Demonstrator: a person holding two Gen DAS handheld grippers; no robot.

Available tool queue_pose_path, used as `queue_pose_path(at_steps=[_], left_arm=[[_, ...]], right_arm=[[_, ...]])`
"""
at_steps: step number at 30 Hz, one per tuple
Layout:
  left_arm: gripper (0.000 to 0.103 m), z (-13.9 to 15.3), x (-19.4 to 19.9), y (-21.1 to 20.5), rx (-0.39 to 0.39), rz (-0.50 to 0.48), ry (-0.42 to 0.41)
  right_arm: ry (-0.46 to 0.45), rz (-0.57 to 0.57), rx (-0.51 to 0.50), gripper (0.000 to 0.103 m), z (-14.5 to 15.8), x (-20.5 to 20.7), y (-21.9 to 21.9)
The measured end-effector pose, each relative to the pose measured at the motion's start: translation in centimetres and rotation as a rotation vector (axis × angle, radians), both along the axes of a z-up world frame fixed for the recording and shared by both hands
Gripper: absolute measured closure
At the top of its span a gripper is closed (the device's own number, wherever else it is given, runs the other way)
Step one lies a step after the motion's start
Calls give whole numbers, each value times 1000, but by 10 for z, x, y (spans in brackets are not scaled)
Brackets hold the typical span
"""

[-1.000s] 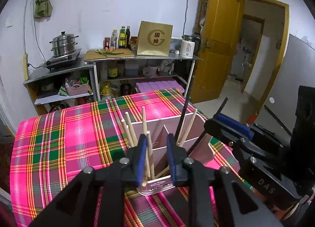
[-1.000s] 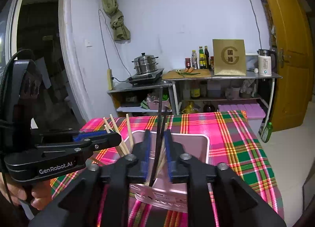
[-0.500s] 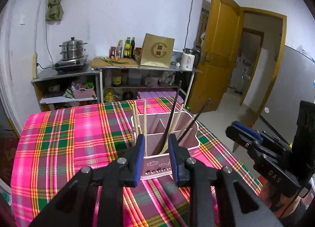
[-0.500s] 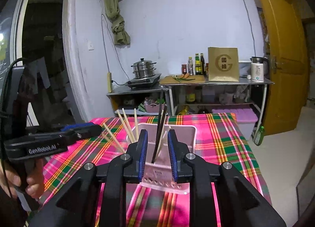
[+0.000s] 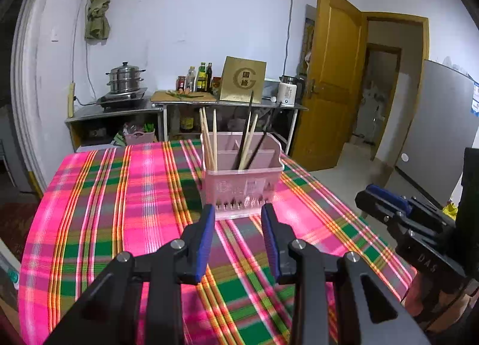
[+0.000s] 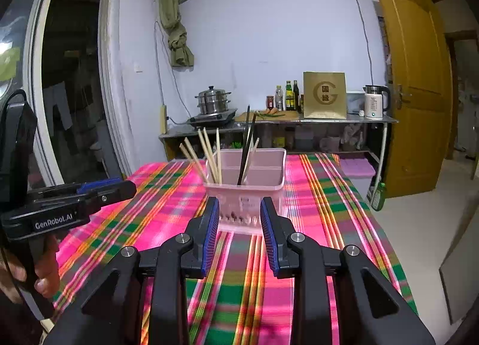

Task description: Organize utensils

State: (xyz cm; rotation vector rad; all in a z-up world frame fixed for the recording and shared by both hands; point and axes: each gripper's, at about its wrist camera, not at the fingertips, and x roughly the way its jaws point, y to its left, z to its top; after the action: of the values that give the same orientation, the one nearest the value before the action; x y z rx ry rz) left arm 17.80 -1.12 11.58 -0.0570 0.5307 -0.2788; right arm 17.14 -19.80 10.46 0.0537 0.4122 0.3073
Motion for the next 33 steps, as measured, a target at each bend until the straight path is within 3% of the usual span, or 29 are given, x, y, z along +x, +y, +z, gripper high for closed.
queue_pose_path(at_steps=[17, 33], left_arm=[[69, -40, -80, -8, 41, 96, -33], [69, -57, -95, -13, 26, 88, 2]], right_arm=[[31, -27, -39, 73, -37, -72, -3], [52, -28, -45, 73, -49, -86, -2]])
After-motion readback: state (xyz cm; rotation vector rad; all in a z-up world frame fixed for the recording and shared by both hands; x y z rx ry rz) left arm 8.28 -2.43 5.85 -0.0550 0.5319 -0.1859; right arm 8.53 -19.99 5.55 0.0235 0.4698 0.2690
